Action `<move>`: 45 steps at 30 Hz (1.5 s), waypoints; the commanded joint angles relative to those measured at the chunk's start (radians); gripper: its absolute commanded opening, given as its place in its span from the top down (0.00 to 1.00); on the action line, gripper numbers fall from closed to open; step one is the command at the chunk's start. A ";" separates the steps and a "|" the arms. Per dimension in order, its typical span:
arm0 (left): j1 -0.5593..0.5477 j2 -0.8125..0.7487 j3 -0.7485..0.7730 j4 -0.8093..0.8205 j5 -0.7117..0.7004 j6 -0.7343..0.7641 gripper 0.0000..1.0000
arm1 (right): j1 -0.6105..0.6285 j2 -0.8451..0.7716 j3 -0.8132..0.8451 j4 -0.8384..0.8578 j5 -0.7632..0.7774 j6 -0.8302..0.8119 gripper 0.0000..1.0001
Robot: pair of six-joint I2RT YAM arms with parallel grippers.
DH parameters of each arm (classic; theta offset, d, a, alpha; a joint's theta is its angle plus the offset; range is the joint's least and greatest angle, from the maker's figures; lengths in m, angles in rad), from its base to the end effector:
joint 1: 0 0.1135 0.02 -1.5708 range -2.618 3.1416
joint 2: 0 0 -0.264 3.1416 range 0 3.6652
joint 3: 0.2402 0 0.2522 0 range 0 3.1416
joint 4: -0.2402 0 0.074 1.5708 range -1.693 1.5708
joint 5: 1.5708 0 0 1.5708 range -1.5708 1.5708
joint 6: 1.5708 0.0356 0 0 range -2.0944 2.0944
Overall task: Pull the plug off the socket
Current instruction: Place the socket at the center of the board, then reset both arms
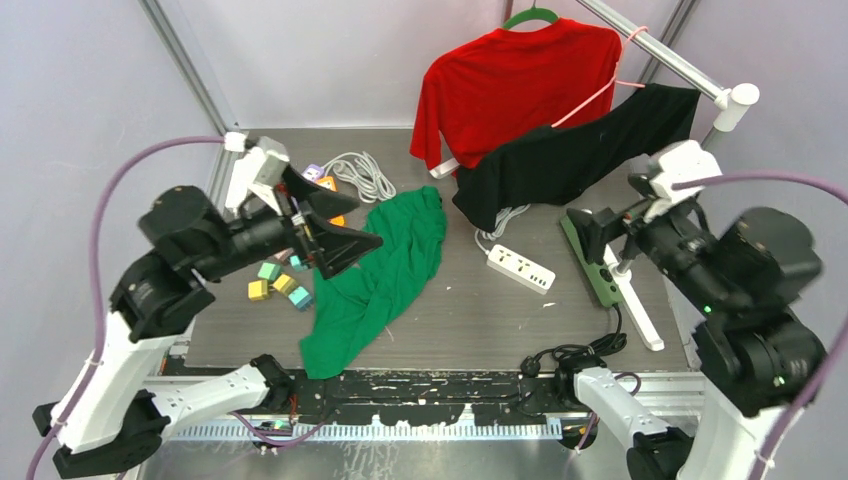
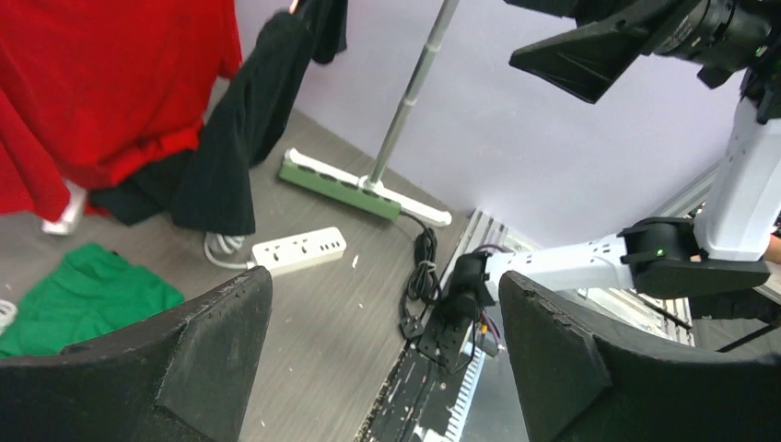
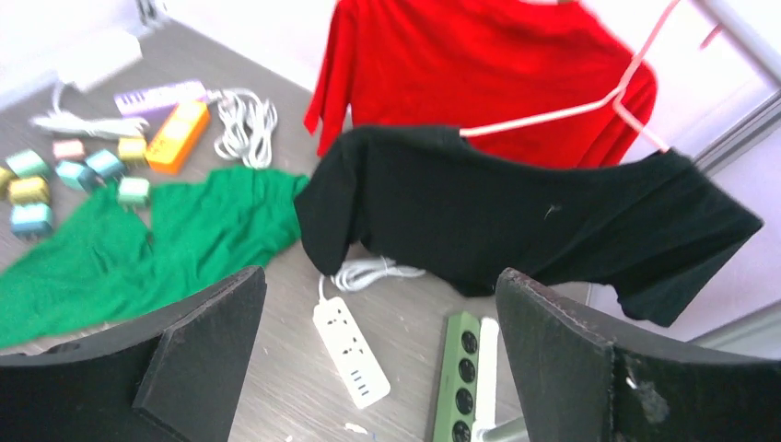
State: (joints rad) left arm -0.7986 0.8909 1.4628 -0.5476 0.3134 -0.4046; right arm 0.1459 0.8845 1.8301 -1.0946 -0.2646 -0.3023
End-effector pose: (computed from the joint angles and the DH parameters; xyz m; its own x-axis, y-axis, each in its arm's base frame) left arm 0.0866 -0.1046 0.5044 -0.3373 -0.1904 -0.9219 0.8308 0.4003 -0.3866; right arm 0.0527 0.0171 0.5354 -0.0223 -0.2937 -0.9556 -0.4220 0.8693 -0.2573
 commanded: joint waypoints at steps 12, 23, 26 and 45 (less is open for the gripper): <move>-0.002 0.045 0.436 -0.229 -0.161 0.139 0.00 | -0.031 0.184 0.398 -0.010 -0.009 0.356 0.00; -0.001 0.030 0.427 -0.263 -0.289 0.224 0.00 | -0.069 0.250 0.445 -0.026 -0.067 0.330 0.00; -0.001 0.026 0.413 -0.260 -0.307 0.236 0.00 | -0.081 0.253 0.436 -0.031 -0.068 0.322 0.00; -0.001 0.043 0.365 -0.267 -0.334 0.300 0.00 | -0.167 0.260 0.402 -0.034 -0.088 0.297 0.00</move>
State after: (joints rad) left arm -0.7986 0.9237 1.8378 -0.8360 -0.0010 -0.1398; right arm -0.0090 1.1328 2.2326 -1.1458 -0.3347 0.0063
